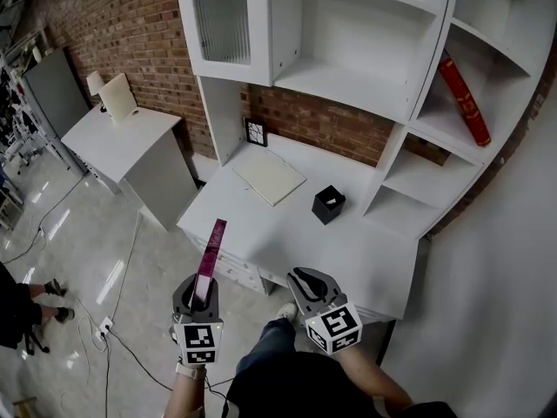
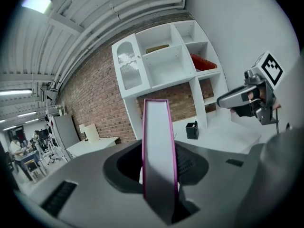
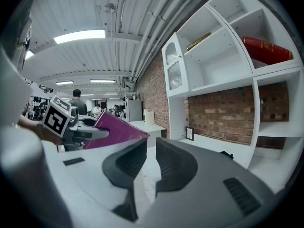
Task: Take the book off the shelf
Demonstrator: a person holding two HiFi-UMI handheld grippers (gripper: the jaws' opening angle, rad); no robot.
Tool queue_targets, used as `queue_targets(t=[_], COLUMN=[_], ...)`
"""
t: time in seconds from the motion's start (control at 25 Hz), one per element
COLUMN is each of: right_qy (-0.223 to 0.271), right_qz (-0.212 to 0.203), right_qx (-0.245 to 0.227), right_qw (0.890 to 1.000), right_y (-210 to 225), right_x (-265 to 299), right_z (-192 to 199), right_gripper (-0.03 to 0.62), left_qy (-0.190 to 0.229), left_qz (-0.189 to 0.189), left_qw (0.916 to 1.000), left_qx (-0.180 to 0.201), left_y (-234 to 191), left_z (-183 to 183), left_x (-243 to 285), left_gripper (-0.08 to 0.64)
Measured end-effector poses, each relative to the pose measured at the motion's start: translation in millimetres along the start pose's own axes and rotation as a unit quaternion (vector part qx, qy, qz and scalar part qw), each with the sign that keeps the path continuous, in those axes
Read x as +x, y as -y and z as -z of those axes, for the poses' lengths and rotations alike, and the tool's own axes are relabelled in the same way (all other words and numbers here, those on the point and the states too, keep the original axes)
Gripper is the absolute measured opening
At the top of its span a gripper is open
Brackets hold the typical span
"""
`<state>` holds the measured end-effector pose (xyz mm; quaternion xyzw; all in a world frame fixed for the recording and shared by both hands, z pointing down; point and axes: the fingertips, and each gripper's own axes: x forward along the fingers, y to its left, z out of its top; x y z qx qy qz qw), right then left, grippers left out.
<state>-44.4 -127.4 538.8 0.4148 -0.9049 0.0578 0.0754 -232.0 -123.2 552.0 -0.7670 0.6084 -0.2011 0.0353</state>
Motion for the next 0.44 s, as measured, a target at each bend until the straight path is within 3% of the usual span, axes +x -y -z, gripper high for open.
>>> queue_targets(t=[0.44], right_qy=[0.001], right_qz=[0.01], right_qx=[0.006], right_qw=[1.0], right_y=[12], right_x=[-13], right_z=[3], right_gripper=[0.055], left_qy=[0.003], left_qz=[0.003], left_qw=[1.0], left_qx=[0.004], left_y=[15], left_z=[-5], left_x=[2], left_gripper=[0.144])
